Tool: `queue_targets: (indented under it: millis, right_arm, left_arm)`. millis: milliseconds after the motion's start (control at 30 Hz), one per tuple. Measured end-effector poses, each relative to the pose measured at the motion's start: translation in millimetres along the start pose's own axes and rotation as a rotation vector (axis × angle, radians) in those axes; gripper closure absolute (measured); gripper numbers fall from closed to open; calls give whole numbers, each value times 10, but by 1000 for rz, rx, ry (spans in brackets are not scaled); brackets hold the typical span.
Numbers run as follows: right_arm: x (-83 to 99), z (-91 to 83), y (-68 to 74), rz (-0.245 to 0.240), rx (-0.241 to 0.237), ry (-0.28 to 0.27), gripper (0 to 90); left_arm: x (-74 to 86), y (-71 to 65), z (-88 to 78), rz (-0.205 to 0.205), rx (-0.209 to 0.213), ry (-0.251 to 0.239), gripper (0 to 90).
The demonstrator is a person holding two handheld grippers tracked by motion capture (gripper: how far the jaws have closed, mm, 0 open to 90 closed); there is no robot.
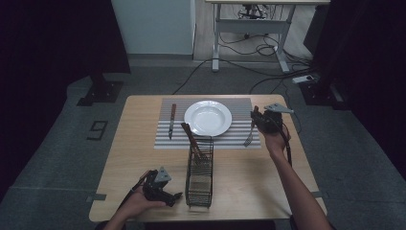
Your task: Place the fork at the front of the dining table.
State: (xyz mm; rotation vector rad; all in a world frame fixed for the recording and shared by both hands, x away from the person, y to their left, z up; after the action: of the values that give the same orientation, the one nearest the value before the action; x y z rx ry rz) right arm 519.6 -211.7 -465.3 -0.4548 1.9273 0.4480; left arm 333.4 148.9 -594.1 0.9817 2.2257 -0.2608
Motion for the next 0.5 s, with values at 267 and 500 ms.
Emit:
queue_targets:
  millis: [267,500]
  right_arm:
    - [-3,44,21,-12,9,-14,806]
    - [-4,92,28,-19,10,-27,806]
  left_arm:
    - [0,0,0,0,0,0,0]
    - [1,-3,-1,0,-2,0,0]
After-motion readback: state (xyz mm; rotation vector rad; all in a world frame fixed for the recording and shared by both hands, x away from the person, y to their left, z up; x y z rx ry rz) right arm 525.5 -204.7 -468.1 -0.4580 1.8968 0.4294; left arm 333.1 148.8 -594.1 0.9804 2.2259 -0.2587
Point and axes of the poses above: each handheld gripper's, and its own axes: z roughly forward along the jaws, x roughly out of its underside, y roughly to its left, the point moved 6 cm from there along z, roughly forward along the jaws, and after that the axes turned 7 degrees about -x, right-handed, at the moved point
